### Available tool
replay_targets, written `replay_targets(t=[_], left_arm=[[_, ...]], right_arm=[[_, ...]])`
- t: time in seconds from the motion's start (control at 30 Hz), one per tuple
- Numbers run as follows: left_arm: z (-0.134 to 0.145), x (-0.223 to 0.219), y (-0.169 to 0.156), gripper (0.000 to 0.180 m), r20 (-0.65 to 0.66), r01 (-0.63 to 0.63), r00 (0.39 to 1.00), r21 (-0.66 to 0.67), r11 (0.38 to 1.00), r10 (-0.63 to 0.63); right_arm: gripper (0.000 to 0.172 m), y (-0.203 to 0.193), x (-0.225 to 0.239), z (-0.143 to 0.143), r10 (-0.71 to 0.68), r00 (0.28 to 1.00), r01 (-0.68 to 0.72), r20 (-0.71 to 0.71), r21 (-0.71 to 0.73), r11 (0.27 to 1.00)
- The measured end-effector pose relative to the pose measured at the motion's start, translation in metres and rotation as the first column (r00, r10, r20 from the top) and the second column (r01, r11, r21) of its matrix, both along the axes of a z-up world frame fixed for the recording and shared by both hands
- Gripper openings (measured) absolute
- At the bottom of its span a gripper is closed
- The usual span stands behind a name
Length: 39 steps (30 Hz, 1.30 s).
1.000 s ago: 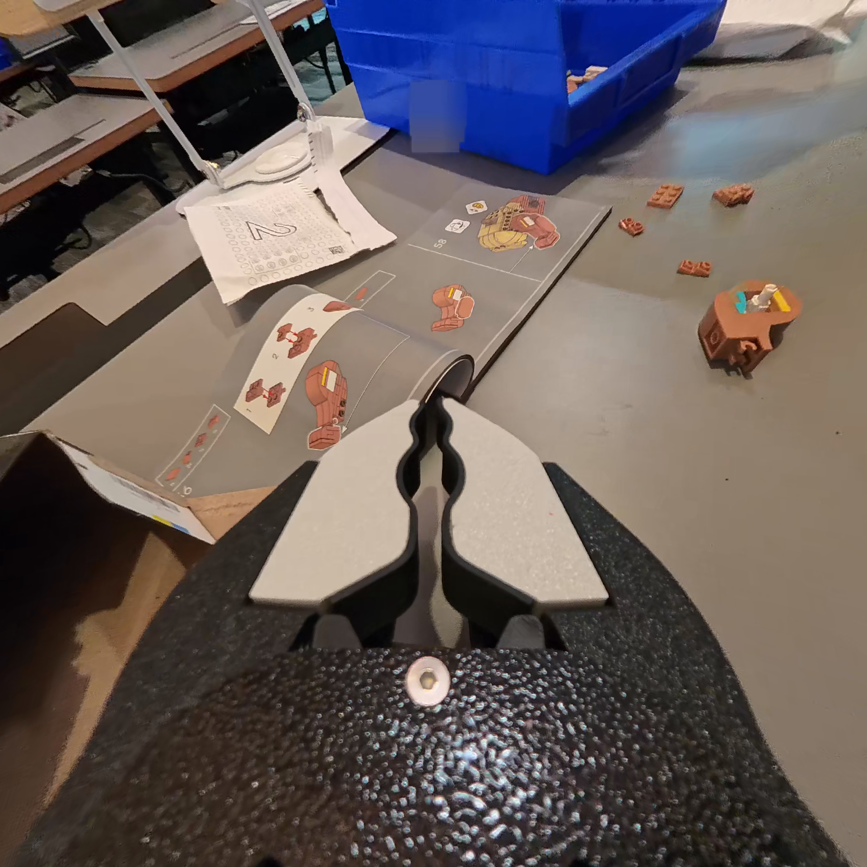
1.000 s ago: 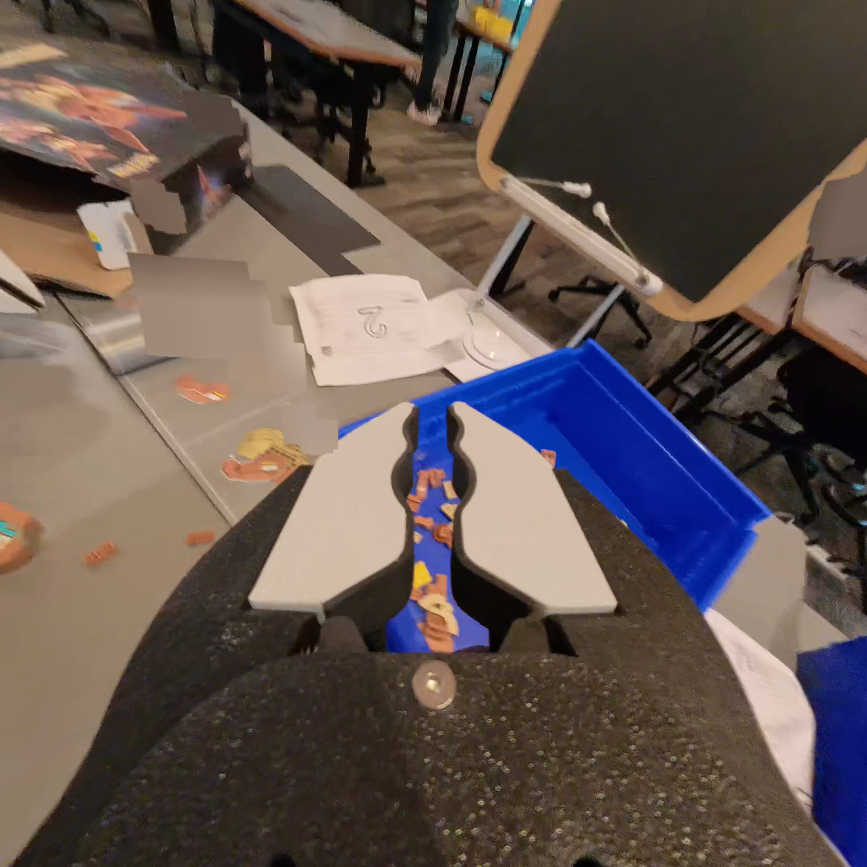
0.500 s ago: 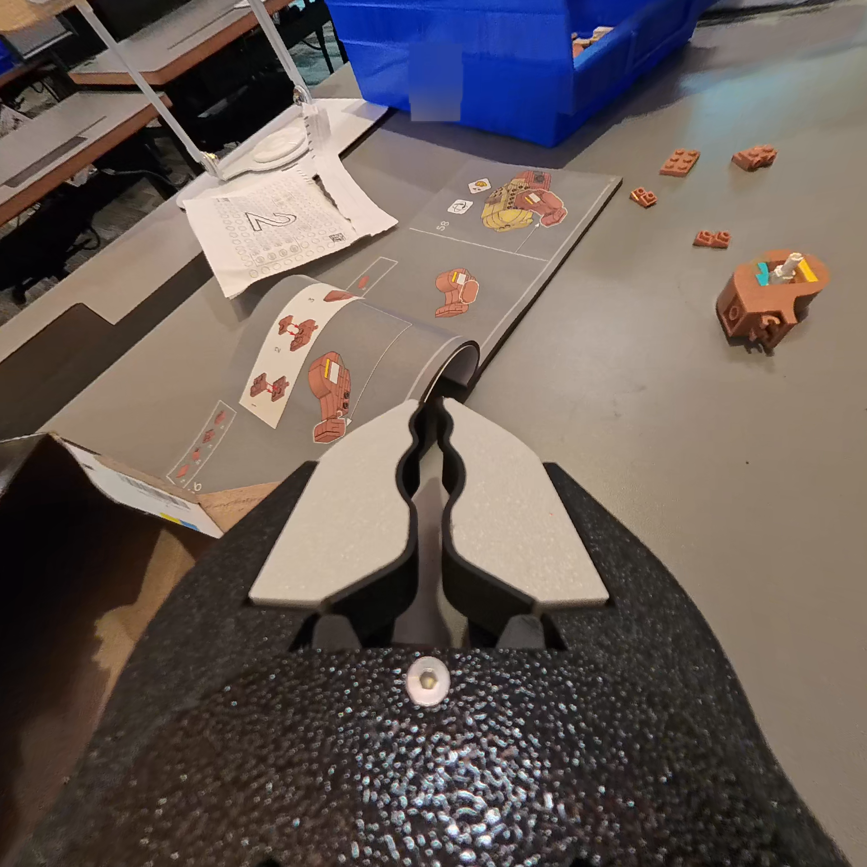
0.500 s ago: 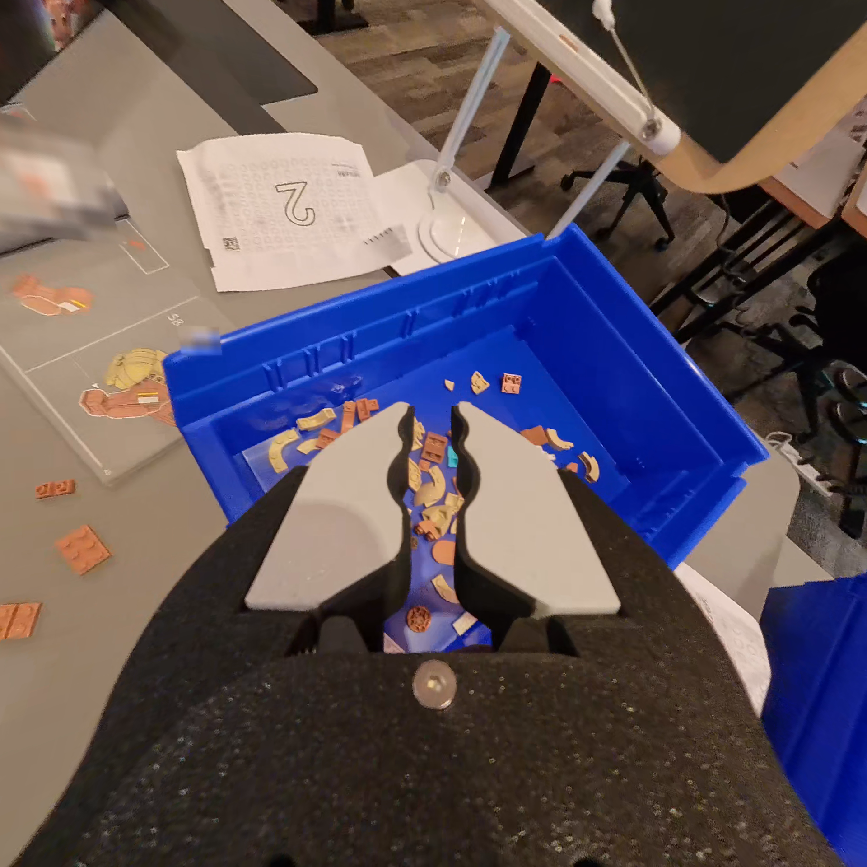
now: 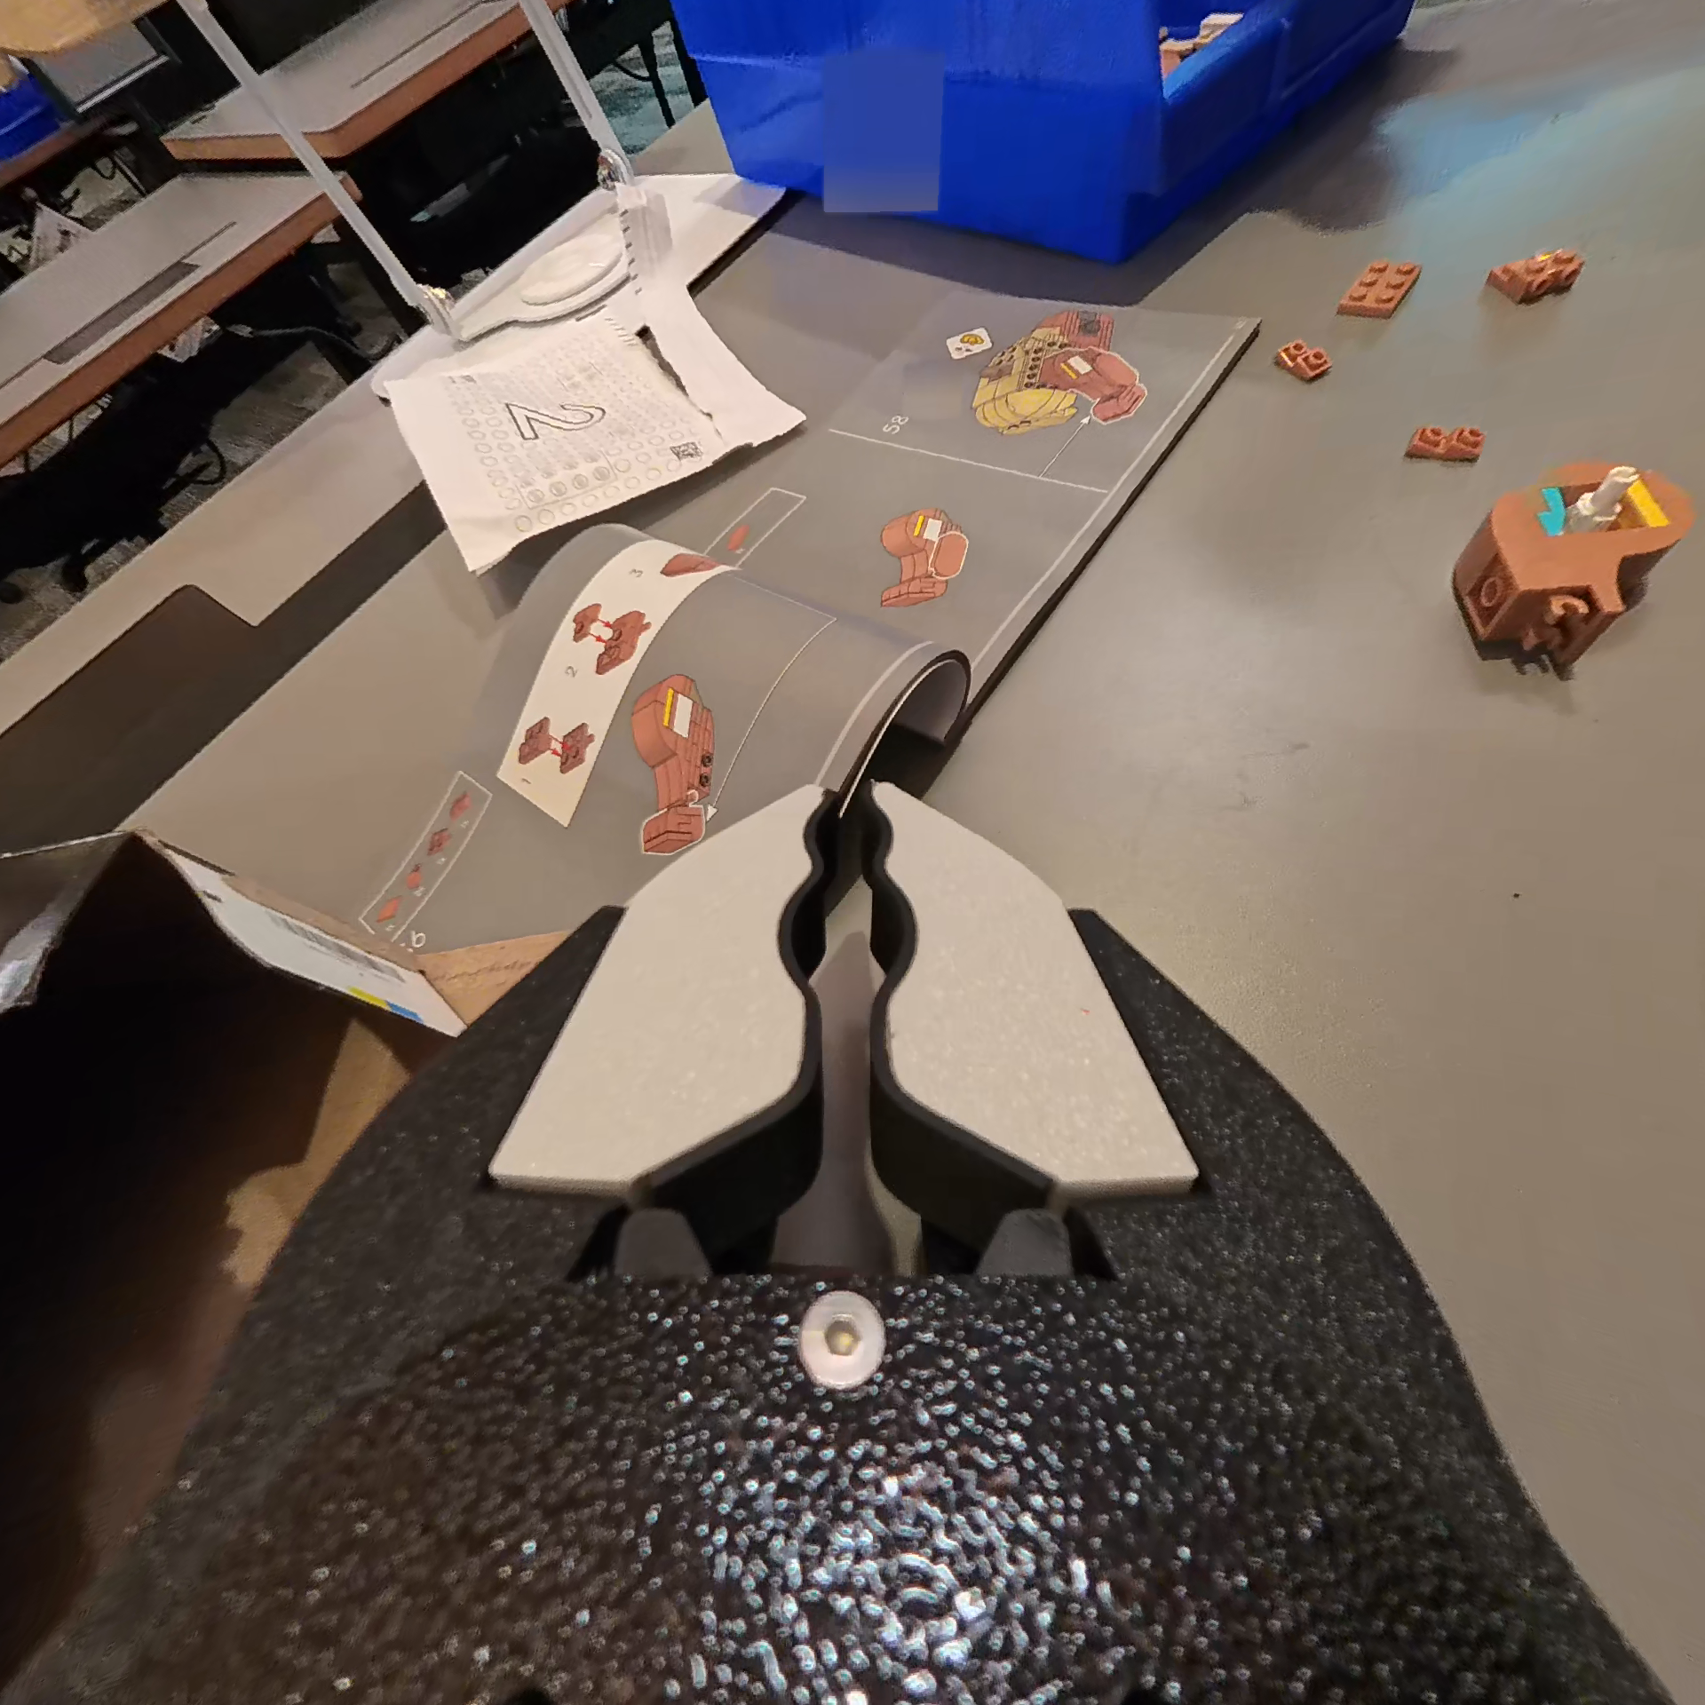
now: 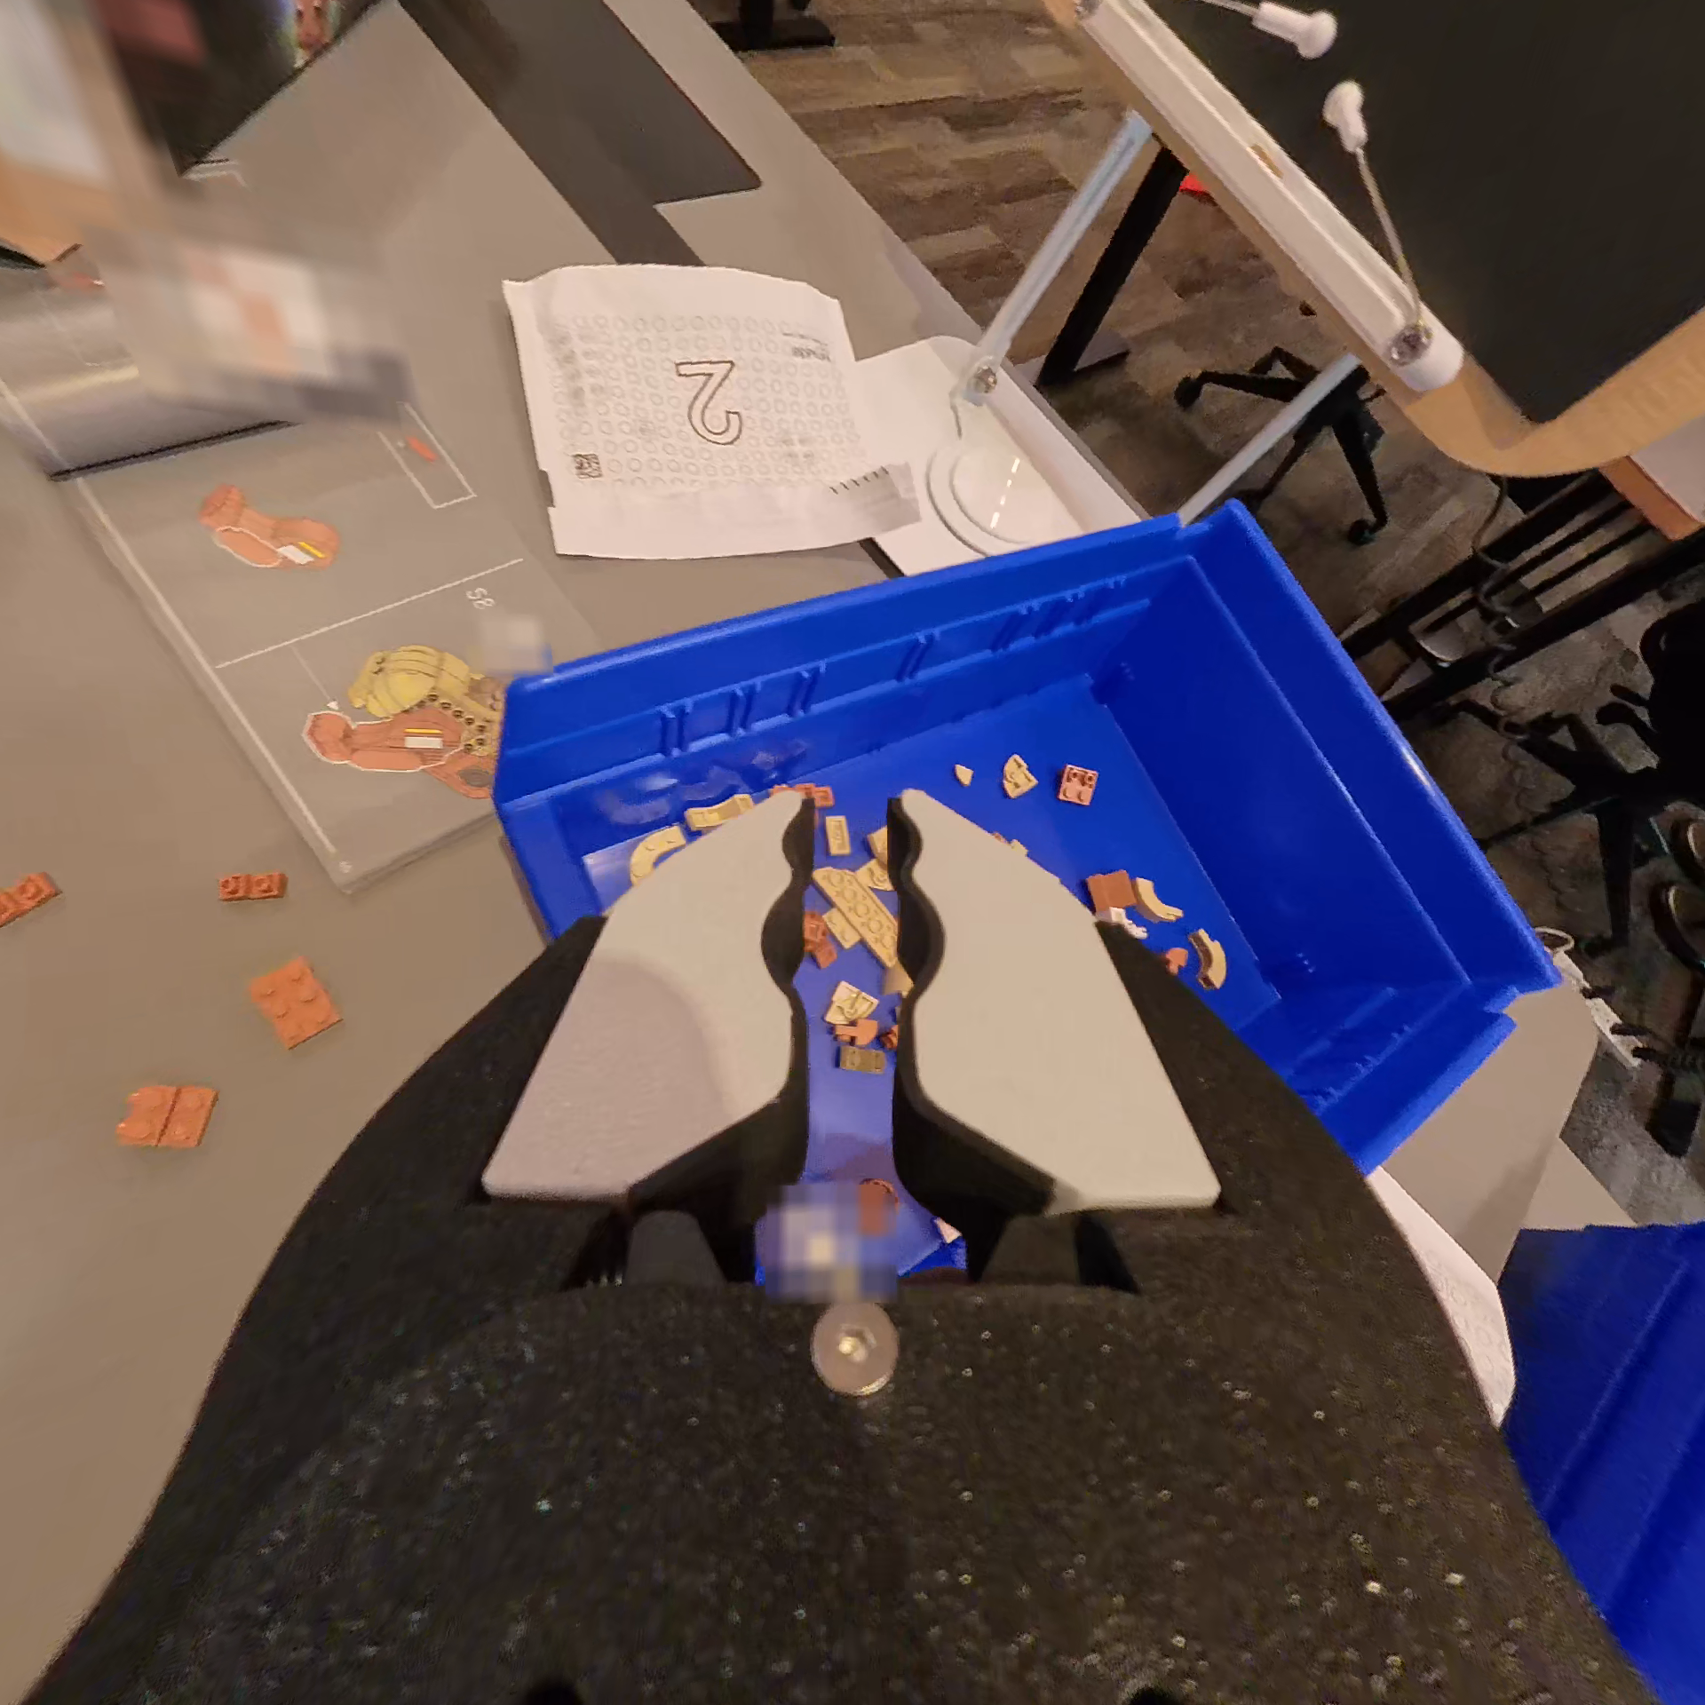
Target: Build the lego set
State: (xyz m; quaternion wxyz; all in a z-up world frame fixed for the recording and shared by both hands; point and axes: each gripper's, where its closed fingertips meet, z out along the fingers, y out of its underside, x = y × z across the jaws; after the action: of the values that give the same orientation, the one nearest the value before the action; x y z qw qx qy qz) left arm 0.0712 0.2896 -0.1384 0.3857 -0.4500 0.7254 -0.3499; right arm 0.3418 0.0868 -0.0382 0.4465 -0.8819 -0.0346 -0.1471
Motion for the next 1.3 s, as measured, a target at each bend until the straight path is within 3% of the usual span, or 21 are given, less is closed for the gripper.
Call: replay_targets(t=[0.27,0.6,1.3], left_arm=[[0.000,0.000,0.001,0.003,0.001,-0.003,1.000,0.011,1.000,0.003],[-0.005,0.002,0.001,0.003,-0.015,-0.012,1.000,0.052,0.999,0.013],[-0.005,0.007,0.013,0.003,0.023,-0.046,0.999,0.153,0.987,0.043]], right_arm=[[0.015,-0.009,-0.045,-0.008,0.092,0.995,-0.092,-0.046,-0.004,0.996],[0.015,-0.039,-0.122,-0.085,0.143,0.973,-0.146,-0.183,-0.005,0.989],[0.016,-0.062,-0.105,-0.126,0.110,0.977,-0.125,-0.182,-0.073,0.990]])
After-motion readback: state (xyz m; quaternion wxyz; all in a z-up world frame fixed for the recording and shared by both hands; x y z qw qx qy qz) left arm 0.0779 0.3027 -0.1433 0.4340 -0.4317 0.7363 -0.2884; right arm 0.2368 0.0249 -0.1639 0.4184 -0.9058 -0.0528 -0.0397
